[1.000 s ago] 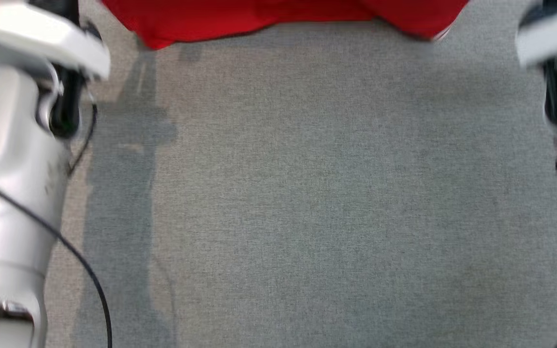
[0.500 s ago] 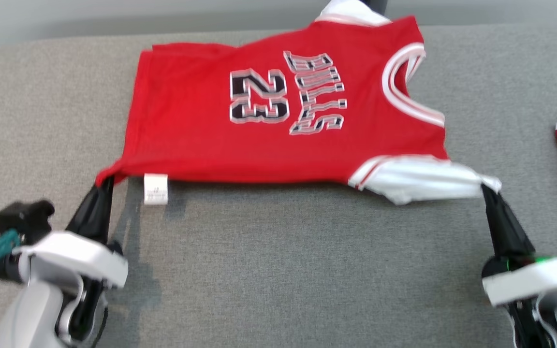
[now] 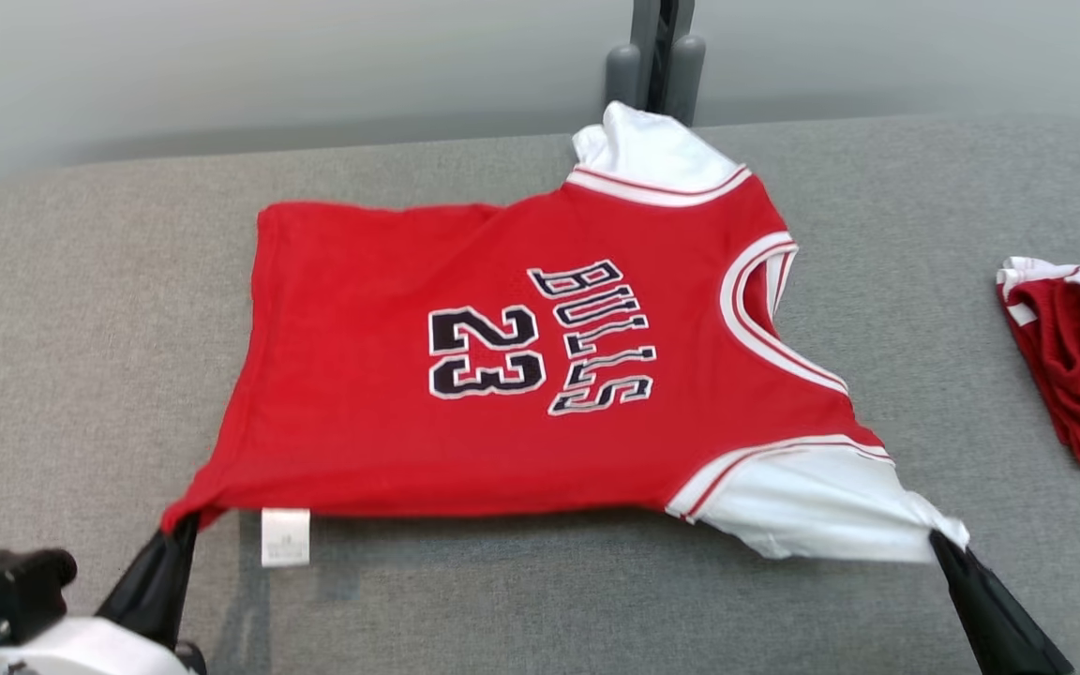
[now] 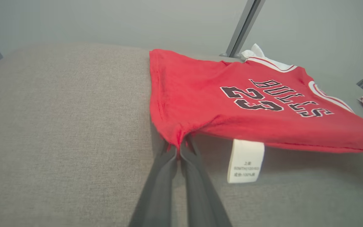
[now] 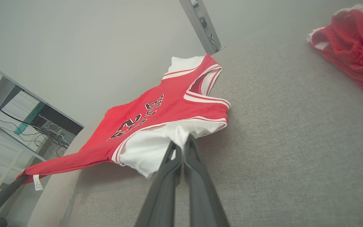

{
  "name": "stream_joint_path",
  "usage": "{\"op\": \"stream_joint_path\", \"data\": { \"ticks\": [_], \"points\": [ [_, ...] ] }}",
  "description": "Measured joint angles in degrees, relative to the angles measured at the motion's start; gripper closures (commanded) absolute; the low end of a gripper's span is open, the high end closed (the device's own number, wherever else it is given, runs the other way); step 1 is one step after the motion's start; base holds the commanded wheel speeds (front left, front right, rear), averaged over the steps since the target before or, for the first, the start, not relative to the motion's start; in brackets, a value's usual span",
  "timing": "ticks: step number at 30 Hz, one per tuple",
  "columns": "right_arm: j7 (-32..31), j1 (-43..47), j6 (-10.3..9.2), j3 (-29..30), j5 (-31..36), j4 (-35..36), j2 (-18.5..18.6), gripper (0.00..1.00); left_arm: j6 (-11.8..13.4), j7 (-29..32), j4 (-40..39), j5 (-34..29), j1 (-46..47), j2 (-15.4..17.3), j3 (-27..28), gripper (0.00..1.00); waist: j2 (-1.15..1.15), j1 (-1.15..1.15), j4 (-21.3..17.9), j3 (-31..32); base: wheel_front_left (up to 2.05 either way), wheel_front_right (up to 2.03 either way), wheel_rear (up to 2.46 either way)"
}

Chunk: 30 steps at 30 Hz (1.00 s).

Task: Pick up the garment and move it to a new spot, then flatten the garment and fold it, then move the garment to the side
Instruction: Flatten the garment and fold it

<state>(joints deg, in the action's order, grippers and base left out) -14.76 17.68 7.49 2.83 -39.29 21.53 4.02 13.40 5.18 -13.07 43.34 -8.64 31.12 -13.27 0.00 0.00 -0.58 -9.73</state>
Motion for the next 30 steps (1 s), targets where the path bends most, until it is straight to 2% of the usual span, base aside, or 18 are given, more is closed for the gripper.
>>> {"op": "stream_joint_path", "data": {
  "ticks": [4,7,14,19,22,30],
  "points": [
    [-6.2,4.1,0.00,2.5,0.8,5.2,-0.8,1.00,2.9,2.4,-6.4,0.1,-5.0,1.6,0.5,1.00,0.00,0.00,-0.6,0.9,0.00,0.00,0.00],
    [-9.4,5.7,0.00,3.9,1.0,7.3,-1.1,1.00,4.2,4.6,-9.6,0.0,-7.8,3.6,0.9,1.00,0.00,0.00,-1.0,1.1,0.00,0.00,0.00],
    [-12.7,6.3,0.00,5.4,0.4,8.6,-1.1,1.00,5.4,6.4,-12.8,0.0,-9.7,5.7,1.9,1.00,0.00,0.00,-0.9,1.0,0.00,0.00,0.00],
    [-15.4,0.8,0.00,5.6,1.2,8.4,-1.1,1.00,4.2,7.9,-12.0,-0.3,-6.7,6.5,1.1,1.00,0.00,0.00,-0.7,-0.7,0.00,0.00,0.00],
    [-18.0,-4.5,0.00,5.2,2.8,6.7,-1.1,1.00,2.7,9.0,-10.1,-0.1,-3.6,6.8,0.0,1.00,0.00,0.00,-0.4,-2.2,0.00,0.00,0.00],
    [-23.1,-18.8,-0.01,2.2,4.2,-2.7,0.3,1.00,-1.9,11.2,-2.5,1.4,4.9,5.3,-3.2,1.00,0.00,0.00,1.2,-6.7,0.00,0.00,0.00]
  ]
}}
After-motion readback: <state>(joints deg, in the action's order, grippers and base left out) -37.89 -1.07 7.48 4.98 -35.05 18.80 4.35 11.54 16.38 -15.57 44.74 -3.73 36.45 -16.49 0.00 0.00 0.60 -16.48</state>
